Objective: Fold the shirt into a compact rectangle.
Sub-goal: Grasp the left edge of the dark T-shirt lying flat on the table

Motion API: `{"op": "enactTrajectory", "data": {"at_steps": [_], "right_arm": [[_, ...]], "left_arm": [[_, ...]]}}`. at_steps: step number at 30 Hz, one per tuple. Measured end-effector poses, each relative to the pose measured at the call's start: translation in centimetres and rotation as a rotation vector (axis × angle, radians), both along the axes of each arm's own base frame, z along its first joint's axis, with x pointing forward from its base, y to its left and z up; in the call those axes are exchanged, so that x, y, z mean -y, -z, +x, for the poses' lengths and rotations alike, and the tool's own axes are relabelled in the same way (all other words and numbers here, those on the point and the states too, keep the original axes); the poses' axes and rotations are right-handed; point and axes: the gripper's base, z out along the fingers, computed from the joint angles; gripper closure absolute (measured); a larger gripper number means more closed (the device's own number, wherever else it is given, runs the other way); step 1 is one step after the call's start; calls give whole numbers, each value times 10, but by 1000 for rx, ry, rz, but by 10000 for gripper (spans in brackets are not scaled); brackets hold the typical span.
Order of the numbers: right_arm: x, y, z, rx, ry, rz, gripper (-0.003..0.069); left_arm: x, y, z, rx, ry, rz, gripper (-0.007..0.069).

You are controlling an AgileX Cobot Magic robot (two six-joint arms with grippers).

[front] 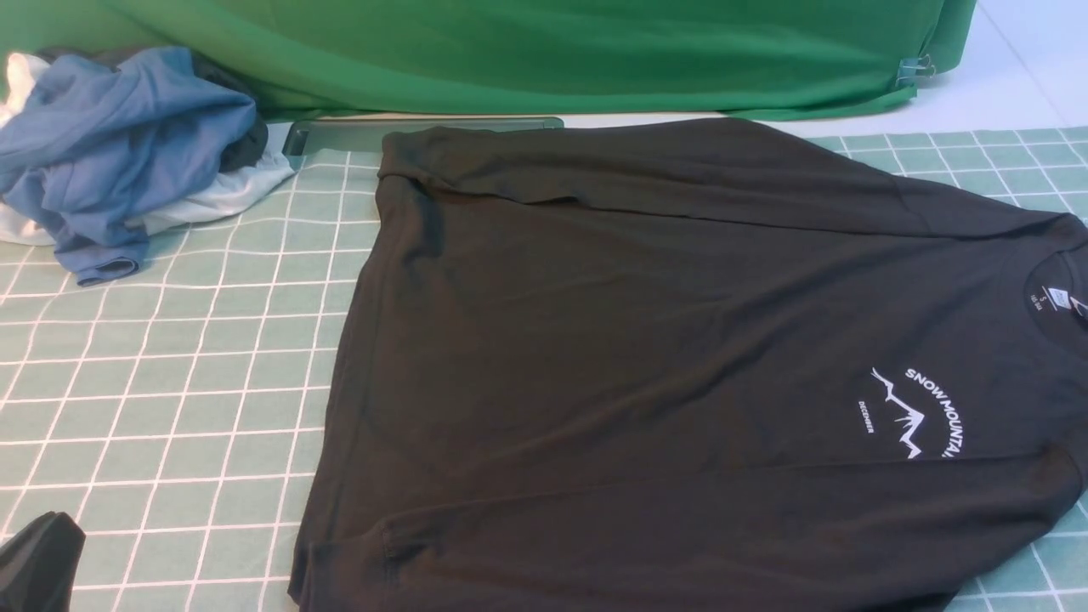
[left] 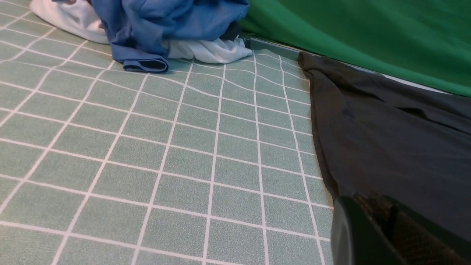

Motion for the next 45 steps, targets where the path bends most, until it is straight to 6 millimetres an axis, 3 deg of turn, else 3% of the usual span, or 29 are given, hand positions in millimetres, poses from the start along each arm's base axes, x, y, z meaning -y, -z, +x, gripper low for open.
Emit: {"op": "enactTrajectory", "data": {"at_steps": [19,21,23,25,28,32,40,45], "right_arm": [[0,-3,0,33,-4,-43,419],[0,-7,1,75,4,58,419],[-2,-10,1,106,19,332,419],[-3,-12,1,109,48,839,419],[-4,-14,1,113,73,1229,419],[-3,-16,1,123,79,1340,419],[-3,-16,1,134,72,1287,428],[2,-25,1,255,51,1165,580]], "left_arm": [[-1,0,0,-1,-5,64,607],[-1,0,0,1,-6,63,607],[0,-1,0,15,-6,-34,607],[4,-4,1,39,-13,-416,607],[9,-7,0,29,-14,-867,607],[12,-9,0,23,-11,-1071,607],[9,-9,1,46,-25,-953,607],[-1,-22,1,228,-58,-1080,607]]}}
